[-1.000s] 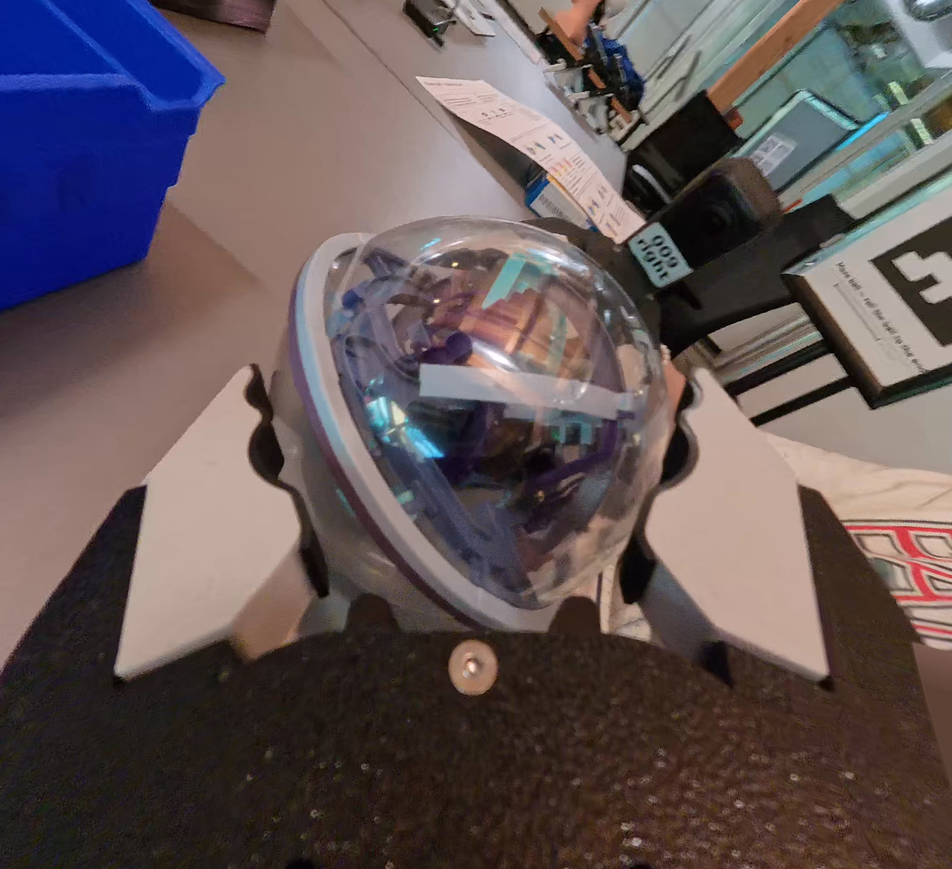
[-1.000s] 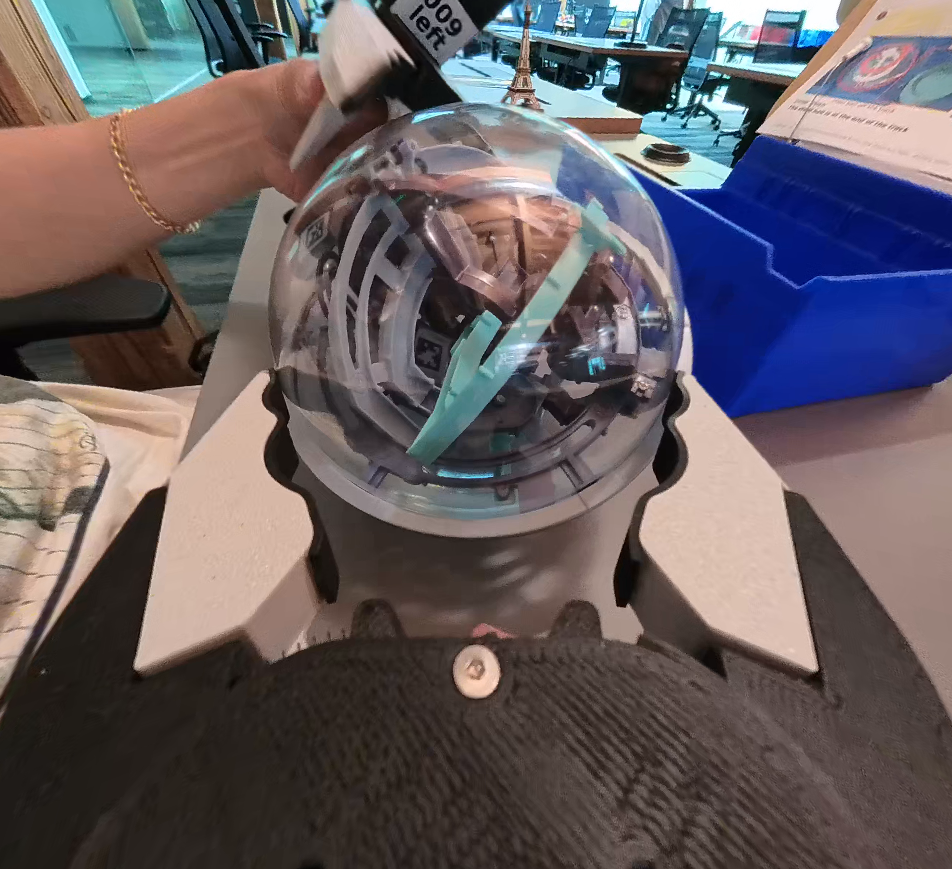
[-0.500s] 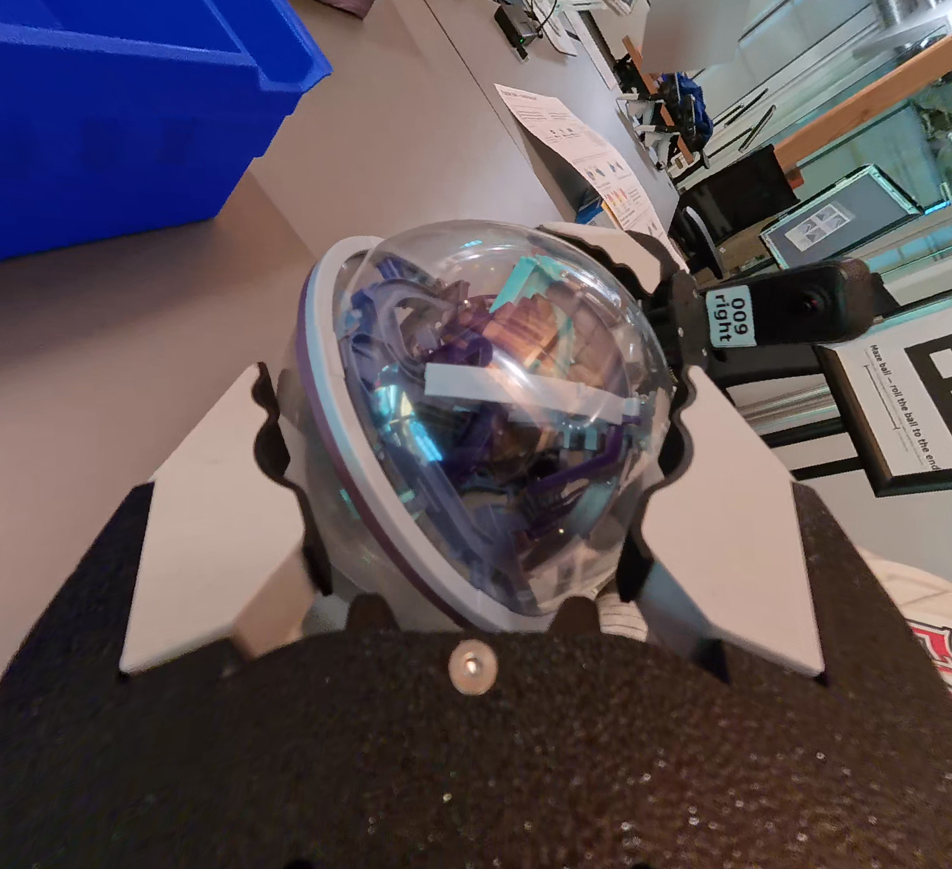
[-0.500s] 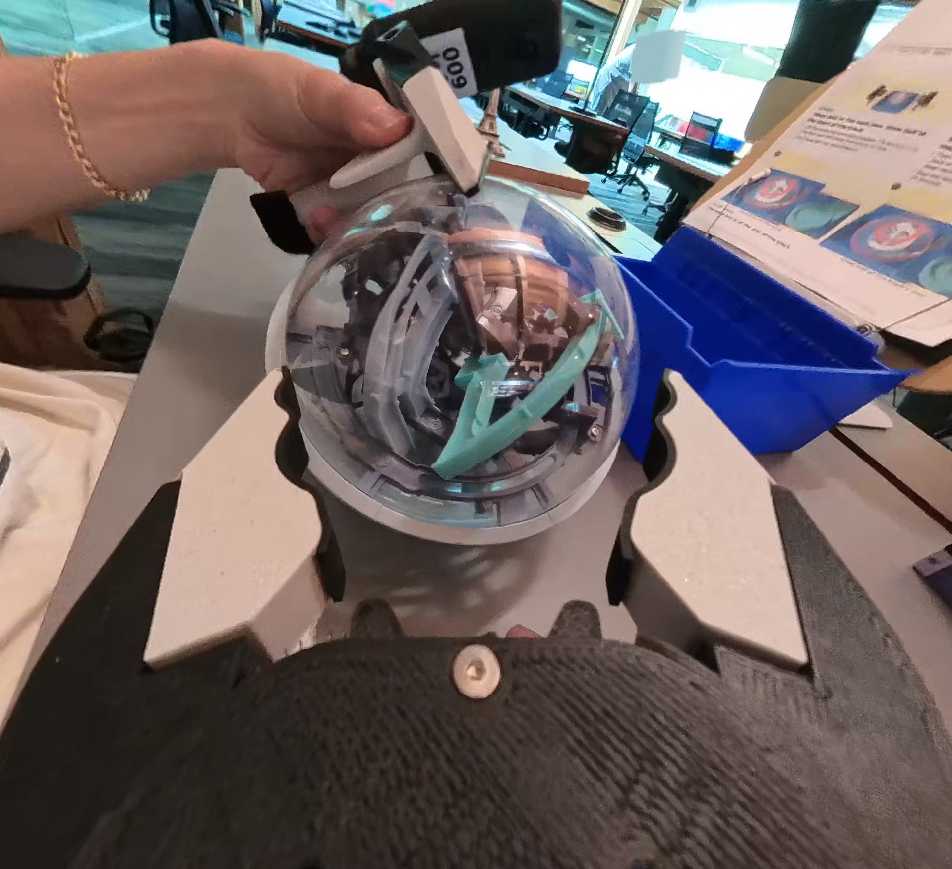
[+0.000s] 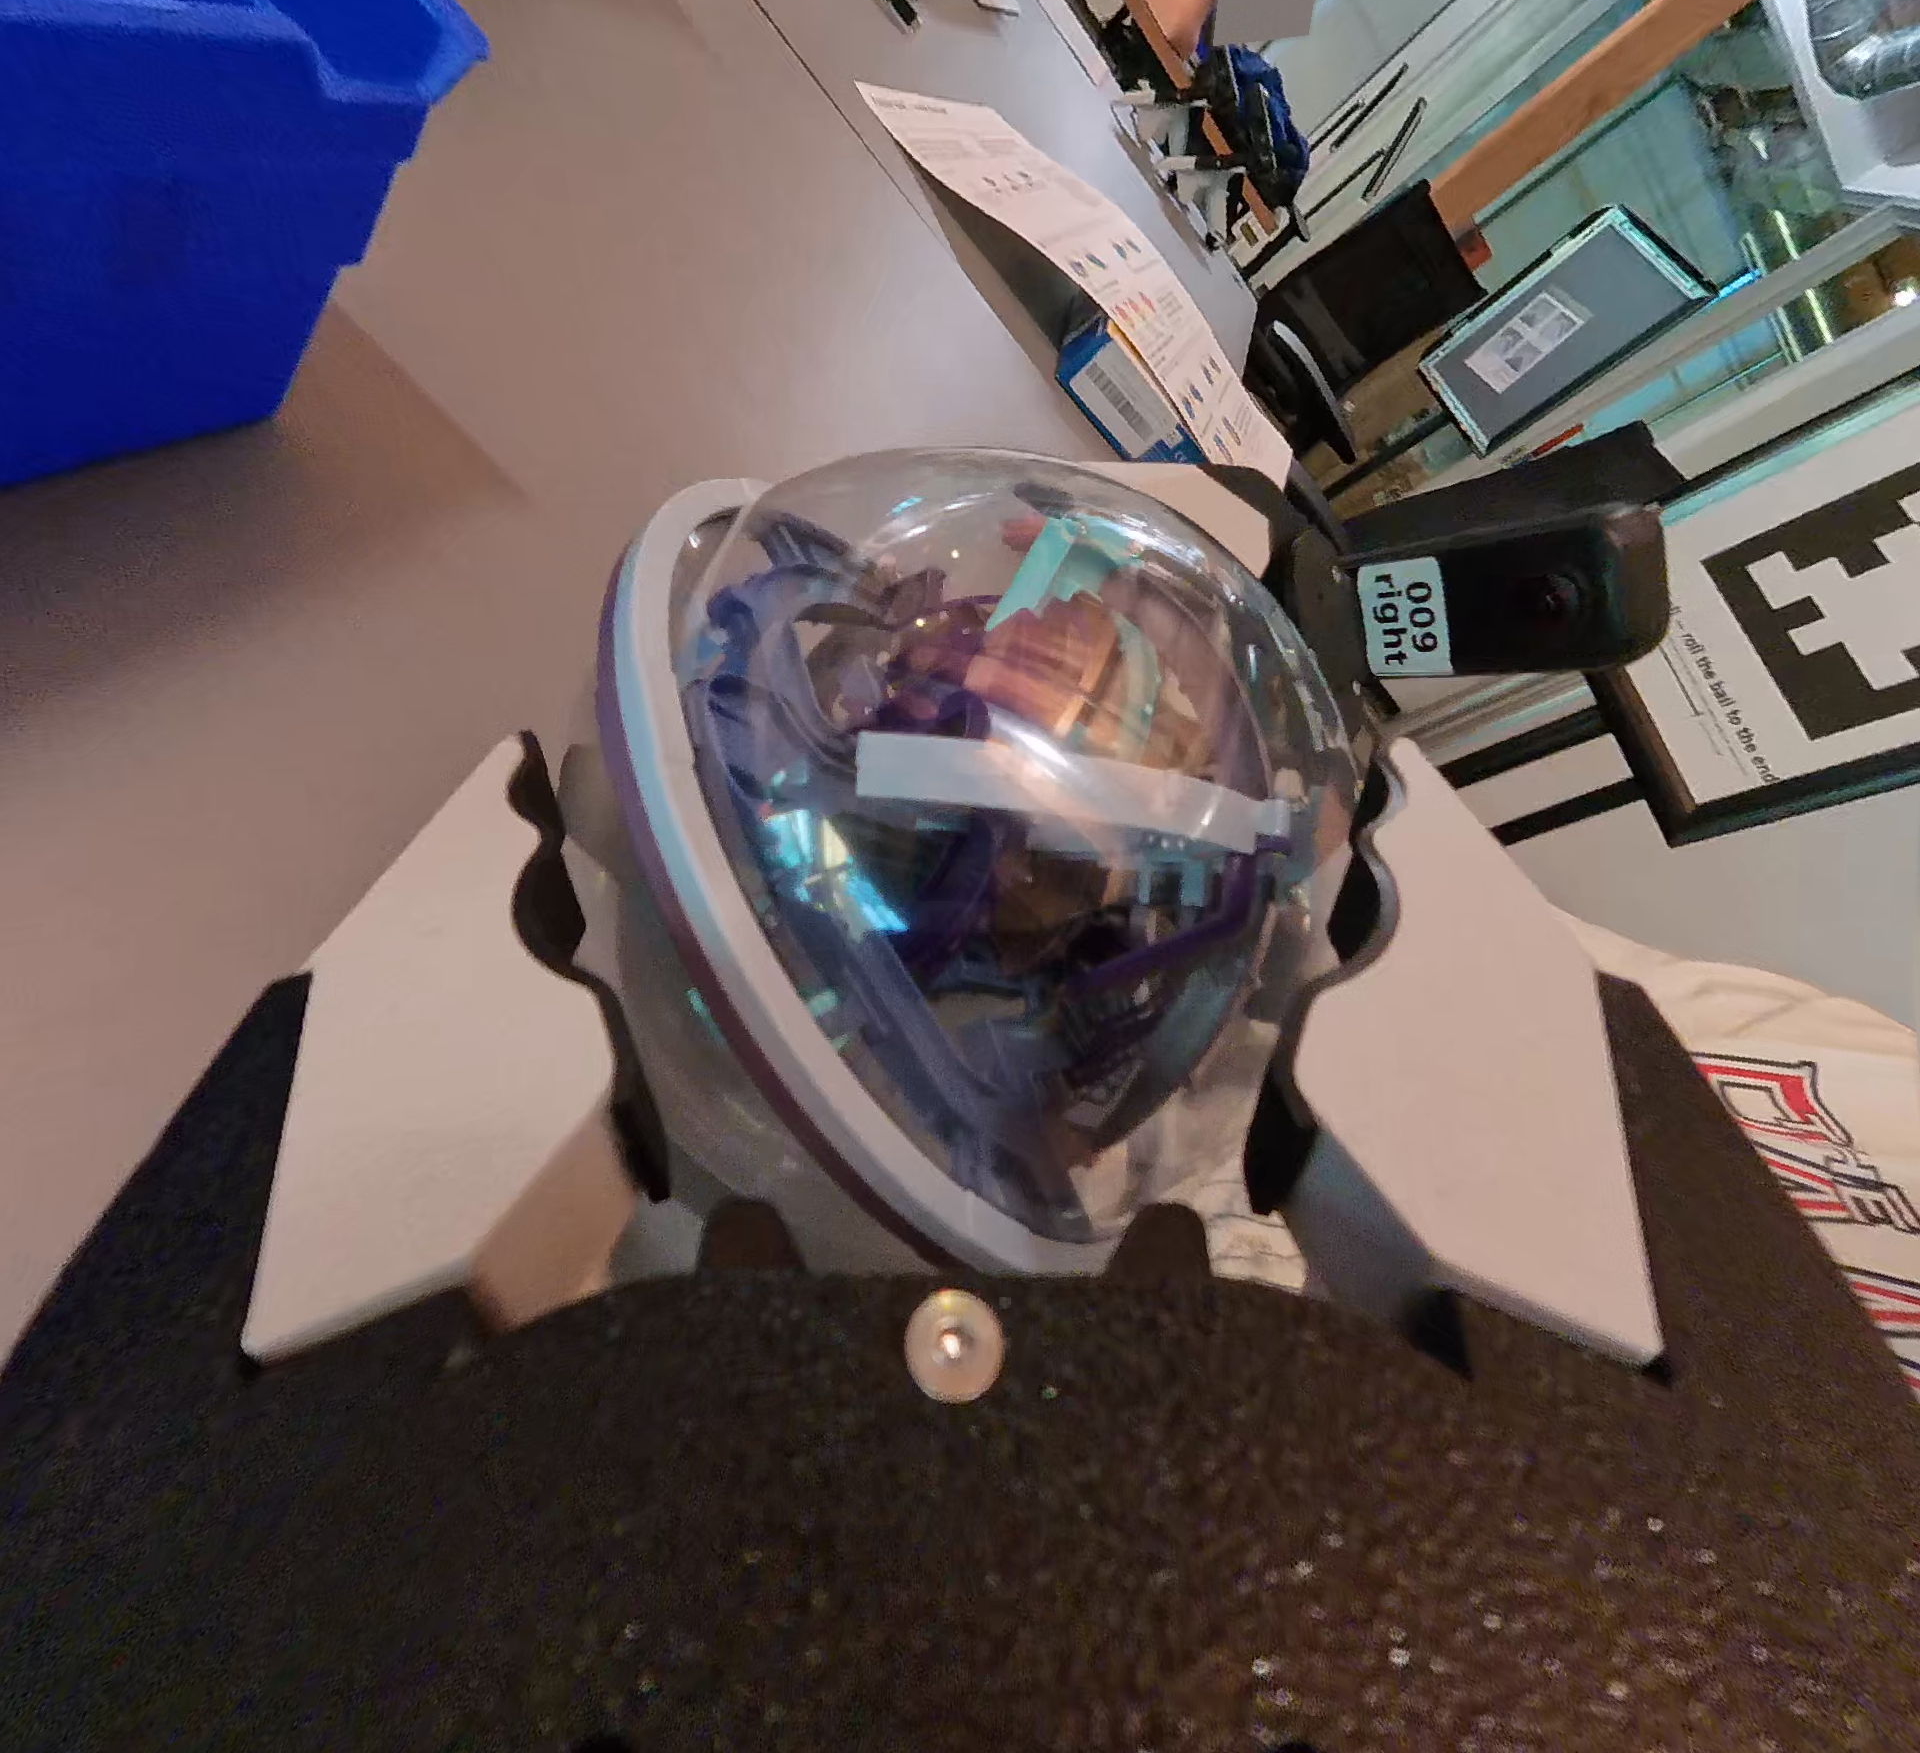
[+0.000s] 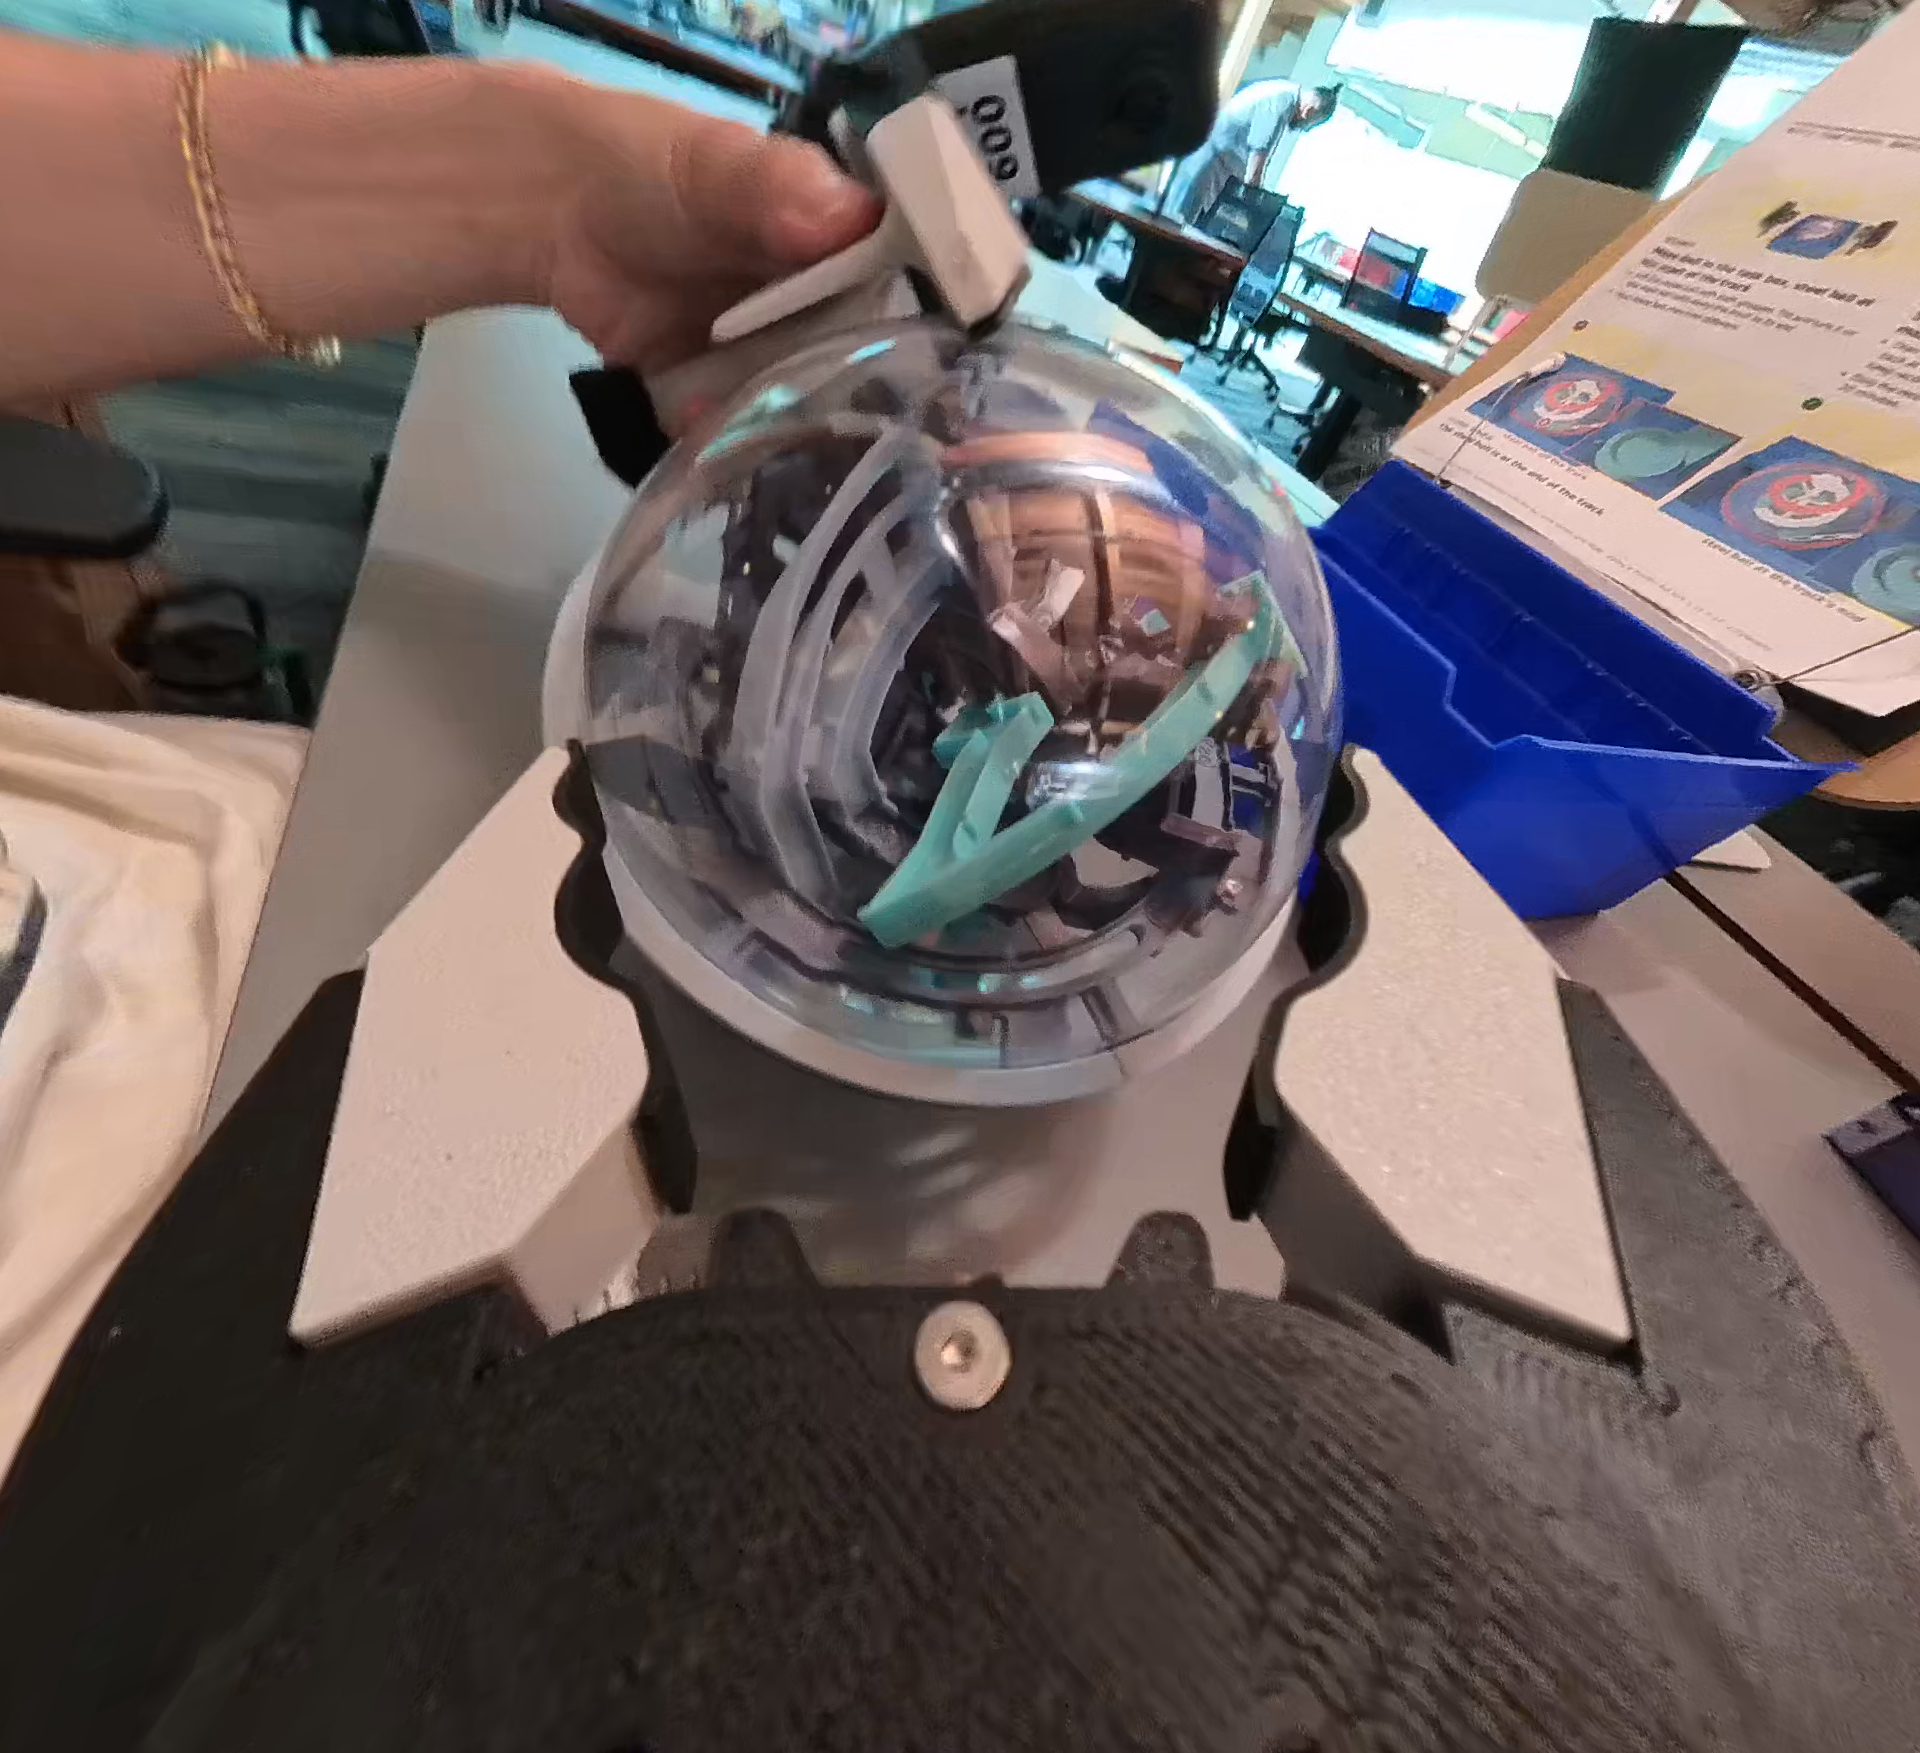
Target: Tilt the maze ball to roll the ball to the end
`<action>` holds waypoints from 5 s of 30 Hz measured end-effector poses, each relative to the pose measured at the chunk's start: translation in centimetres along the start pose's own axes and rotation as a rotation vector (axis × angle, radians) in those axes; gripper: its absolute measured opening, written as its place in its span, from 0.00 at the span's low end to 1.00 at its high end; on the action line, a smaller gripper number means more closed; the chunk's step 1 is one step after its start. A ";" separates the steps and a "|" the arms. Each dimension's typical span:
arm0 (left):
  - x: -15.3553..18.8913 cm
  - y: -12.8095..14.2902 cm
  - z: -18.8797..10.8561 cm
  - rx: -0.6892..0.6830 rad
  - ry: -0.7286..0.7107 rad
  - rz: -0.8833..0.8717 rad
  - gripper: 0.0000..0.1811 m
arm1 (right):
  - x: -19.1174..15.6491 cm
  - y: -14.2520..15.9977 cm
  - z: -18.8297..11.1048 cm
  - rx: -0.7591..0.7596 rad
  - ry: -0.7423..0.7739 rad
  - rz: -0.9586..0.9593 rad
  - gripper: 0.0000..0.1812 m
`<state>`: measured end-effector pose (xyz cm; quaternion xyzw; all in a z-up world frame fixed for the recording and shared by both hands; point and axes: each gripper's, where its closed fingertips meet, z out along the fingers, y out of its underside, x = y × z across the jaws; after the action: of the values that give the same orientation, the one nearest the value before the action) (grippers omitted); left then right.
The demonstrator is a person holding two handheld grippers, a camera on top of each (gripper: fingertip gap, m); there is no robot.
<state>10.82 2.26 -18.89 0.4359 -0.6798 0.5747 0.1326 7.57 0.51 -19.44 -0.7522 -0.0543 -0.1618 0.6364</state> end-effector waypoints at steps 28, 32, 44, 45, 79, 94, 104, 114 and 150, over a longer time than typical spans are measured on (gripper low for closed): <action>1.0 -0.3 2.4 -0.053 -0.088 0.215 0.81 | 1.5 1.3 -1.6 0.030 -0.066 0.185 0.76; 1.1 -0.2 2.7 -0.093 -0.143 0.208 0.81 | 1.5 1.3 -1.9 -0.018 -0.074 0.166 0.75; 0.8 -0.7 3.3 -0.139 -0.155 0.180 0.81 | 1.6 -0.7 -1.9 0.059 -0.094 -0.062 0.72; 0.7 -0.7 3.3 -0.133 -0.152 0.185 0.82 | 1.7 -0.7 -1.7 0.071 -0.093 -0.042 0.72; 1.4 0.6 1.3 -0.024 -0.016 0.763 0.79 | 2.0 -0.1 -1.4 0.039 -0.101 0.065 0.74; 1.2 -0.2 1.7 -0.036 -0.242 0.876 0.83 | 2.0 1.5 0.1 -0.139 0.016 -0.110 0.87; 4.1 -0.1 2.4 -0.042 -0.132 1.129 0.85 | 0.3 0.8 0.1 -0.095 -0.087 -0.109 0.87; 2.6 0.9 2.7 -0.284 -0.147 0.898 0.81 | 0.8 0.5 -0.3 -0.048 -0.100 -0.049 0.85; 4.8 -1.1 5.5 -0.456 -0.169 0.781 0.66 | 2.2 1.0 -3.3 -0.033 -0.140 -0.052 0.76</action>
<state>10.58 -4.70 -16.57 0.1524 -0.9106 0.3799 -0.0574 9.33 -3.16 -19.19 -0.7706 -0.1154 -0.1259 0.6140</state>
